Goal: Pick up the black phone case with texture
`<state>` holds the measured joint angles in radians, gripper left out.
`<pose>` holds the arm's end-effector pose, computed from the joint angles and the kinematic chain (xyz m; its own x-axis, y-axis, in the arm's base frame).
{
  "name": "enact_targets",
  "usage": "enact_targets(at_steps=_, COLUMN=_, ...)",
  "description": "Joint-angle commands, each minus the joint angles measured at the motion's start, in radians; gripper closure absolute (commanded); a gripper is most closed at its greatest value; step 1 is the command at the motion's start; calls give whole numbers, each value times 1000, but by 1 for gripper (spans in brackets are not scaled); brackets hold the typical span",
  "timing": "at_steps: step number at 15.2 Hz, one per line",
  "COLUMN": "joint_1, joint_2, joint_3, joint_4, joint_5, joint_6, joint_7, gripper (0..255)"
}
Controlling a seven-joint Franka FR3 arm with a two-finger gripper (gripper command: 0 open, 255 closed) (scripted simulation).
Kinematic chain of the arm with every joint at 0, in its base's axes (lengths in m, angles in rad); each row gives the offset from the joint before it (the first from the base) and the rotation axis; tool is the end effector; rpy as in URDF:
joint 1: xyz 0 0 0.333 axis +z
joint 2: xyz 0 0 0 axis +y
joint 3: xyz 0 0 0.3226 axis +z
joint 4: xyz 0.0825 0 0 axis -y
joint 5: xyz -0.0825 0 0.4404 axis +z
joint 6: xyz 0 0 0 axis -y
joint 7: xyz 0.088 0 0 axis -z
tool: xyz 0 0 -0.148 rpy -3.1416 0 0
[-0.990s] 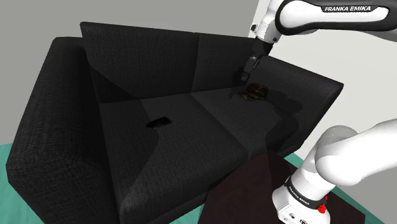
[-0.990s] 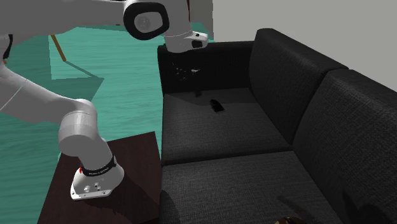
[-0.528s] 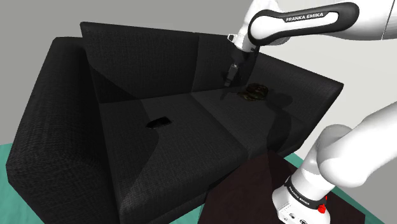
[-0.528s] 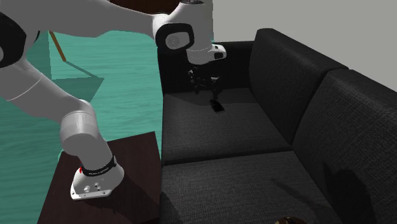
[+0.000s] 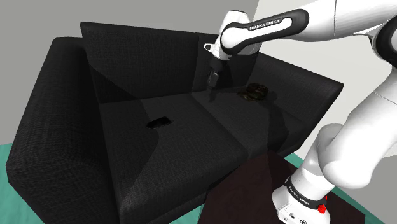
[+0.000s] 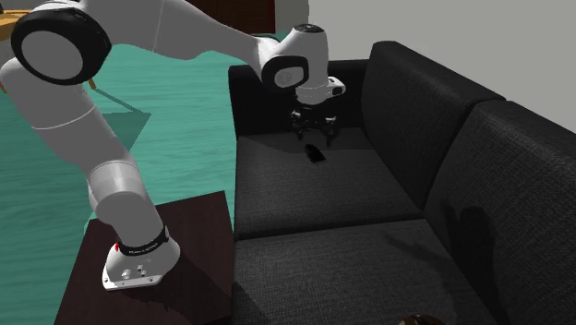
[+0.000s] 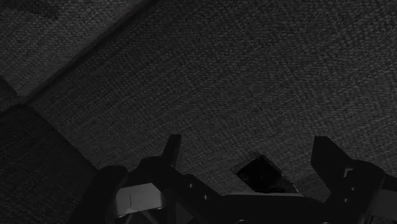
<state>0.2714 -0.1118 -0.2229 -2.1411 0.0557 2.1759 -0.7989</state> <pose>0.5855 0.0314 0.4069 0.6725 0.7243 0.1522 0.7267 -0.6852 0.0496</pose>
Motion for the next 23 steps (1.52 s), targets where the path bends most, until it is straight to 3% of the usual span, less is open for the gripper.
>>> enact_targets(at_steps=1, joint_1=18, joint_2=68, joint_3=5, joint_4=35, joint_5=33, joint_6=26, joint_7=-66, gripper=0)
enact_targets(at_steps=11, joint_1=54, joint_2=378, joint_3=82, joint_4=252, joint_5=155, joint_6=76, joint_7=-358, gripper=0)
enact_targets(at_steps=21, joint_1=83, joint_2=649, joint_3=193, joint_4=487, joint_5=177, joint_6=78, joint_7=-570, gripper=0)
enact_targets(at_steps=23, joint_1=82, joint_2=657, joint_3=194, joint_4=485, joint_5=178, joint_6=87, joint_7=-573, gripper=0)
